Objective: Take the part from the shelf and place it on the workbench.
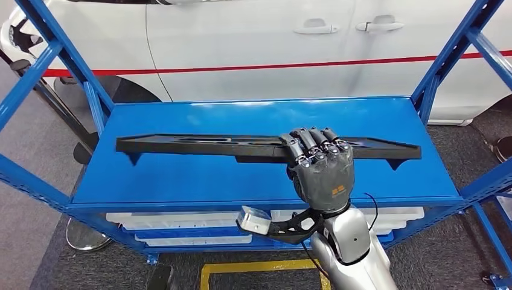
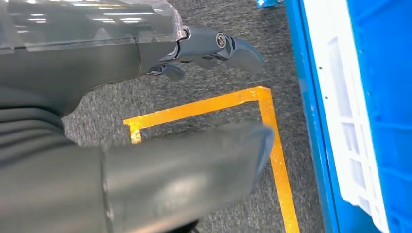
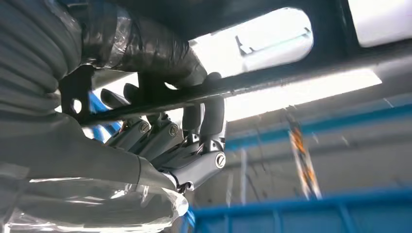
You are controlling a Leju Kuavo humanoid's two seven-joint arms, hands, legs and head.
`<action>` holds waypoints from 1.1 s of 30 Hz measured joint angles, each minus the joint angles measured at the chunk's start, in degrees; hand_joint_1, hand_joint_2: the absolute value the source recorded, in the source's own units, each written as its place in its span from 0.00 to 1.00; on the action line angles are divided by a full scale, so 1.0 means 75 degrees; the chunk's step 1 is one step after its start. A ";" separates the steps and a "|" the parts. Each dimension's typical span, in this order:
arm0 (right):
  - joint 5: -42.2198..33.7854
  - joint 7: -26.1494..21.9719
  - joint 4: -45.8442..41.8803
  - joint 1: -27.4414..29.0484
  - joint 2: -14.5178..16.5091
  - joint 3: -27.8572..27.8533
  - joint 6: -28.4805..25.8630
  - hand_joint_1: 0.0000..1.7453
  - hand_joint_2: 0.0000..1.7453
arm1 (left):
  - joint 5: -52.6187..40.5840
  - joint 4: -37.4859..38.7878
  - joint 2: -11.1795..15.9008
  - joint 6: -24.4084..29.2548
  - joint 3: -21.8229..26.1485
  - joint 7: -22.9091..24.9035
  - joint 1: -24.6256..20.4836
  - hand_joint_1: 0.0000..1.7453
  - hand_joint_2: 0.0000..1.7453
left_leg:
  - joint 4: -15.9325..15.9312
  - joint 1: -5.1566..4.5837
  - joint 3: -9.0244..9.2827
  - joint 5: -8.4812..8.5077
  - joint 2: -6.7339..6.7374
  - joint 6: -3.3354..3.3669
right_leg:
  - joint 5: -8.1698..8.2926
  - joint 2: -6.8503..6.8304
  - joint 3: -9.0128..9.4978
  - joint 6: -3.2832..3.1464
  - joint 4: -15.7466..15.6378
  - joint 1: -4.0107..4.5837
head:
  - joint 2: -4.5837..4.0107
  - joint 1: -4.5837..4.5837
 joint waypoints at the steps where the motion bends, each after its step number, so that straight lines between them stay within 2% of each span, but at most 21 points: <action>1: 0.0000 -0.0215 -0.0181 0.0059 0.0059 0.0000 0.0001 1.00 1.00 | -0.0031 0.0000 -0.0003 -0.0025 0.0000 -0.0003 0.0007 0.00 1.00 | 0.0529 0.0004 -0.0250 -0.0225 0.0002 -0.0024 | -0.0008 -0.0004 0.0006 -0.0014 0.0002 0.0006 | 0.0000 -0.0001; 2: 0.0000 -0.0416 -0.0346 0.0133 0.0109 0.0000 0.0001 1.00 1.00 | -0.0048 0.0000 -0.0005 -0.0047 0.0000 -0.0007 0.0021 0.00 1.00 | 0.0926 0.0007 -0.0446 -0.0342 0.0003 -0.0038 | -0.0016 -0.0008 0.0014 -0.0020 0.0004 0.0012 | 0.0000 0.0001; 3: 0.0000 -0.0585 -0.0505 0.0216 0.0153 0.0000 0.0002 1.00 1.00 | -0.0062 0.0000 -0.0009 -0.0064 0.0000 -0.0012 0.0041 0.00 1.00 | 0.1041 0.0008 -0.0515 -0.0299 0.0004 -0.0040 | -0.0026 -0.0010 0.0024 -0.0023 0.0006 0.0016 | 0.0000 0.0001; 4: 0.0000 -0.0717 -0.0656 0.0294 0.0196 0.0000 0.0002 1.00 1.00 | -0.0070 0.0000 -0.0012 -0.0081 0.0000 -0.0020 0.0060 0.00 1.00 | 0.0861 0.0008 -0.0441 -0.0116 0.0005 -0.0032 | -0.0035 -0.0008 0.0038 -0.0019 0.0011 0.0018 | 0.0000 0.0001; 6: 0.0000 -0.0854 -0.0906 0.0399 0.0273 0.0000 0.0002 1.00 1.00 | -0.0083 0.0000 -0.0015 -0.0106 0.0000 -0.0042 0.0084 0.00 1.00 | -0.0161 0.0008 0.0036 0.0436 0.0007 0.0018 | -0.0060 0.0001 0.0074 0.0003 0.0019 0.0018 | 0.0000 0.0000; 7: 0.0000 -0.0872 -0.1013 0.0428 0.0303 0.0000 0.0002 1.00 1.00 | -0.0095 0.0000 -0.0017 -0.0118 0.0000 -0.0057 0.0086 0.00 1.00 | -0.0640 -0.0007 0.0263 0.0611 0.0008 0.0055 | -0.0072 0.0006 0.0080 0.0030 0.0030 0.0031 | 0.0000 0.0000; 8: 0.0000 -0.0869 -0.1103 0.0457 0.0328 0.0000 0.0002 1.00 1.00 | -0.0106 0.0000 -0.0023 -0.0125 0.0000 -0.0069 0.0090 0.00 1.00 | -0.0954 -0.0024 0.0407 0.0698 0.0005 0.0095 | -0.0076 0.0008 0.0079 0.0066 0.0033 0.0040 | 0.0000 0.0000; 9: 0.0000 -0.0847 -0.1178 0.0487 0.0344 0.0000 0.0003 1.00 1.00 | -0.0114 0.0000 -0.0031 -0.0131 0.0001 -0.0080 0.0099 0.00 1.00 | -0.1085 -0.0043 0.0462 0.0702 0.0001 0.0131 | -0.0073 0.0011 0.0076 0.0106 0.0030 0.0048 | 0.0000 0.0000; 12: 0.0000 -0.0734 -0.1313 0.0552 0.0362 0.0000 0.0005 1.00 1.00 | -0.0122 0.0000 -0.0068 -0.0141 0.0005 -0.0113 0.0149 0.00 1.00 | -0.1167 -0.0034 0.0489 0.0738 0.0000 0.0266 | -0.0094 0.0013 0.0069 0.0237 0.0036 0.0052 | 0.0000 0.0001; 14: 0.0000 -0.0668 -0.1356 0.0558 0.0362 0.0001 0.0005 0.99 1.00 | -0.0117 0.0000 -0.0102 -0.0141 0.0009 -0.0138 0.0156 0.00 1.00 | -0.1233 -0.0002 0.0509 0.0785 0.0011 0.0378 | -0.0403 0.0007 -0.0128 0.0289 0.0492 0.0052 | 0.0000 0.0004; 16: 0.0000 -0.0620 -0.1376 0.0574 0.0361 0.0004 0.0005 0.49 1.00 | -0.0108 0.0000 -0.0123 -0.0143 0.0012 -0.0154 0.0165 0.00 1.00 | -0.1236 -0.0019 0.0502 0.0788 0.0018 0.0432 | -0.0893 0.0002 -0.0567 0.0311 0.1452 0.0048 | 0.0000 0.0004; 17: 0.0000 -0.0592 -0.1375 0.0583 0.0361 0.0007 0.0005 0.24 1.00 | -0.0098 0.0000 -0.0128 -0.0144 0.0015 -0.0160 0.0177 0.00 1.00 | -0.1233 -0.0029 0.0501 0.0787 0.0018 0.0436 | -0.1035 0.0001 -0.0762 0.0320 0.1863 0.0048 | 0.0000 0.0004; 18: -0.0002 -0.0564 -0.1374 0.0586 0.0361 0.0013 0.0005 0.00 1.00 | -0.0085 0.0000 -0.0128 -0.0144 0.0021 -0.0165 0.0189 0.00 1.00 | -0.1229 -0.0038 0.0501 0.0785 0.0017 0.0437 | -0.1037 0.0001 -0.0851 0.0322 0.2047 0.0048 | 0.0000 0.0003; 19: -0.0006 -0.0542 -0.1374 0.0581 0.0361 0.0023 0.0005 0.00 1.00 | -0.0070 0.0000 -0.0129 -0.0144 0.0033 -0.0172 0.0196 0.00 1.00 | -0.1223 -0.0045 0.0504 0.0784 0.0012 0.0435 | -0.0896 0.0000 -0.0798 0.0312 0.1943 0.0049 | 0.0000 0.0004; 21: -0.0023 -0.0549 -0.1375 0.0559 0.0363 0.0052 0.0005 0.00 1.00 | -0.0043 0.0000 -0.0138 -0.0143 0.0063 -0.0185 0.0200 0.00 1.00 | -0.1205 -0.0057 0.0516 0.0773 -0.0003 0.0420 | -0.0395 -0.0002 -0.0337 0.0251 0.1030 0.0056 | 0.0000 0.0005; 23: -0.0043 -0.0632 -0.1378 0.0535 0.0373 0.0076 0.0005 0.00 1.00 | -0.0021 0.0000 -0.0156 -0.0141 0.0093 -0.0193 0.0199 0.00 1.00 | -0.1176 -0.0090 0.0506 0.0755 -0.0010 0.0375 | -0.0115 -0.0007 0.0075 0.0182 0.0190 0.0093 | 0.0000 0.0004; 25: -0.0062 -0.0727 -0.1378 0.0526 0.0401 0.0084 0.0005 0.00 1.00 | -0.0013 0.0000 -0.0167 -0.0139 0.0119 -0.0196 0.0204 0.00 1.00 | -0.1167 -0.0103 0.0494 0.0746 -0.0006 0.0306 | -0.0107 0.0002 0.0156 0.0143 -0.0014 0.0131 | 0.0000 0.0002; 28: -0.0206 -0.1015 -0.1378 0.0529 0.0477 0.0085 0.0005 0.00 1.00 | -0.0075 0.0000 -0.0170 -0.0072 0.0130 -0.0174 0.0200 0.00 1.00 | -0.1042 -0.0087 0.0458 0.0632 0.0000 0.0188 | -0.0064 0.0004 0.0187 0.0048 -0.0093 0.0082 | 0.0000 0.0001; 30: -0.0419 -0.1424 -0.1378 0.0543 0.0595 0.0081 0.0005 0.00 1.00 | -0.0120 0.0000 -0.0171 0.0002 0.0131 -0.0150 0.0199 0.00 1.00 | -0.0413 -0.0052 0.0184 0.0241 0.0007 0.0110 | -0.0041 -0.0018 0.0214 -0.0016 -0.0139 0.0049 | 0.0000 -0.0002; 32: -0.0717 -0.2059 -0.1375 0.0607 0.0766 0.0035 0.0005 0.00 1.00 | -0.0092 0.0000 -0.0172 0.0031 0.0148 -0.0141 0.0210 0.00 1.00 | 0.0549 -0.0011 -0.0265 -0.0201 0.0011 0.0039 | -0.0046 -0.0028 0.0201 -0.0040 -0.0129 0.0047 | 0.0000 -0.0003; 33: -0.0924 -0.2503 -0.1369 0.0664 0.0885 -0.0039 0.0005 0.00 1.00 | -0.0053 0.0000 -0.0172 0.0032 0.0167 -0.0138 0.0217 0.00 1.00 | 0.0857 0.0008 -0.0413 -0.0274 0.0012 0.0013 | -0.0049 -0.0030 0.0196 -0.0041 -0.0121 0.0047 | 0.0000 -0.0003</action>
